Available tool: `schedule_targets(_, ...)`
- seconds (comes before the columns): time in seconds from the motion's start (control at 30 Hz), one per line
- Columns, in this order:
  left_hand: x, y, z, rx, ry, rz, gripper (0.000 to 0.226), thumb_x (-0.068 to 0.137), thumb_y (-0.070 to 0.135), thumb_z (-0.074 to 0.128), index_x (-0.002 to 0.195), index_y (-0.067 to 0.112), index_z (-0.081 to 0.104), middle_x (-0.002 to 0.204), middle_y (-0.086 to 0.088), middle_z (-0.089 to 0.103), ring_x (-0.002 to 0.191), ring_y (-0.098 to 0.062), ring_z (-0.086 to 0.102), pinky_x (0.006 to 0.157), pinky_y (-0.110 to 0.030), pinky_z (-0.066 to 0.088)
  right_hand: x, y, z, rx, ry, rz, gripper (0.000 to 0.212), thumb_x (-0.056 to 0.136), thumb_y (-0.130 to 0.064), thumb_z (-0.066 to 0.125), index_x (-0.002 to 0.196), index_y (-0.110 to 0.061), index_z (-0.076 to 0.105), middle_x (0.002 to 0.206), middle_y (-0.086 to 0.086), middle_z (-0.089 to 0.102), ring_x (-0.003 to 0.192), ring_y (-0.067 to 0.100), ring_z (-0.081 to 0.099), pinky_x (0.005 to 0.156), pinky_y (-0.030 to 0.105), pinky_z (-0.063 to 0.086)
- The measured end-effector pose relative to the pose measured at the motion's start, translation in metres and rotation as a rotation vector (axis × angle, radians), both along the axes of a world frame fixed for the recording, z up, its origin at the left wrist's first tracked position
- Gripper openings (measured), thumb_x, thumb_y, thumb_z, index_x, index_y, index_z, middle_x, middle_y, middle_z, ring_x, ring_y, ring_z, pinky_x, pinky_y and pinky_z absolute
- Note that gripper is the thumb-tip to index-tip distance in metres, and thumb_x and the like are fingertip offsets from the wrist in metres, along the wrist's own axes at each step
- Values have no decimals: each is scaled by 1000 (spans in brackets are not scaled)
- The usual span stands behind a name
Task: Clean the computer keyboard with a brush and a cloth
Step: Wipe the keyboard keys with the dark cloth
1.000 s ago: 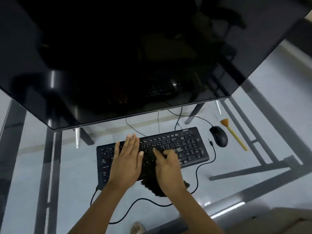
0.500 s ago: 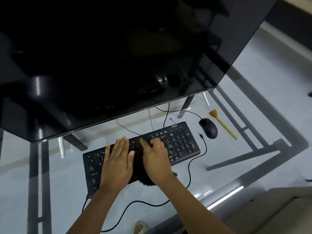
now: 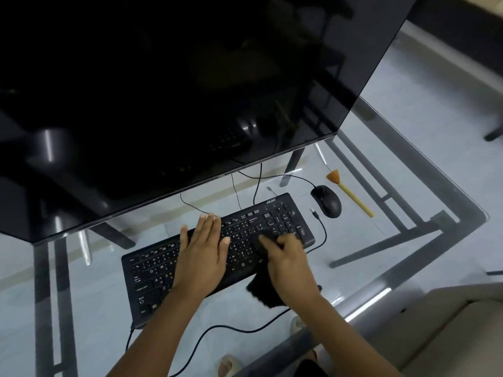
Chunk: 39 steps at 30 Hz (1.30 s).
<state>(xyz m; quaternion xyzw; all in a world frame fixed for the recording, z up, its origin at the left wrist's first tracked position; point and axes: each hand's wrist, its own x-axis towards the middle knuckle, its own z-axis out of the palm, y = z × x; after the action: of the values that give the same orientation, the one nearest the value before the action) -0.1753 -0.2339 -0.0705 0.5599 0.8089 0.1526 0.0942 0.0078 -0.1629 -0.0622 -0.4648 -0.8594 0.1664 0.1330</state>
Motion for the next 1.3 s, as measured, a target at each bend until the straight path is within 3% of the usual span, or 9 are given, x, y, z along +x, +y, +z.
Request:
schedule_targets(0.1,9,11,0,-18,0,-36,65,97,49,7,150,13,21,158,-2,18,146,-12,2,119,-45,-1,-4,-6,2,-2,-31,90,45,82,-6,61,127,-14,58,99,12,52,82,26,51,69,36,52)
schedule_targets(0.5,17,15,-9,-24,41,-65,59,100,44,16,151,12,18,159,-2,14,147,-14,0,119,-44,2,-14,10,2,7,32,-40,46,91,-27,33,125,-11,59,101,14,54,87,27,53,75,35,52)
schedule_targets(0.57,16,14,-9,-29,42,-70,59,100,44,17,151,13,17,159,-2,12,147,-13,-2,119,-44,0,-16,16,-2,30,25,-181,42,89,-20,39,124,-9,60,99,15,54,84,29,54,72,39,53)
schedule_targets(0.7,15,14,-6,-99,29,-84,75,90,52,21,152,12,8,160,-2,0,146,-13,-11,119,-46,-3,-27,6,2,47,-33,169,39,90,-20,43,125,-15,58,97,10,53,81,25,51,69,35,49)
schedule_targets(0.83,13,14,-2,-124,16,-121,88,84,60,29,152,12,1,161,-1,-6,145,-13,-16,119,-46,-4,-34,39,-1,27,24,-170,39,87,-15,51,125,-12,58,97,14,52,83,29,51,72,42,50)
schedule_targets(0.97,12,12,3,-66,-103,-131,99,82,55,48,151,14,-9,161,-1,-2,146,-11,-13,119,-45,-3,-52,27,-1,73,-8,157,40,86,-11,57,125,-18,59,93,9,50,80,26,47,66,33,44)
schedule_targets(1.07,13,13,9,-17,-180,-120,104,79,51,57,150,16,-11,160,1,6,146,-7,-8,120,-43,-2,-55,45,1,32,57,-136,40,85,-10,51,123,-17,61,96,12,50,84,29,48,70,39,48)
schedule_targets(1.2,10,8,6,-52,-147,-129,109,76,54,57,150,15,-12,160,-1,1,145,-8,-12,119,-43,-4,-73,19,9,-25,10,212,40,90,-22,37,124,-24,57,96,5,44,83,22,40,70,29,32)
schedule_targets(1.3,10,9,12,-40,-200,-131,103,79,46,57,150,18,-12,158,6,-3,140,1,-19,119,-37,-7,-57,51,3,30,26,-47,41,86,-12,49,125,-22,61,96,9,50,85,25,47,72,35,45)
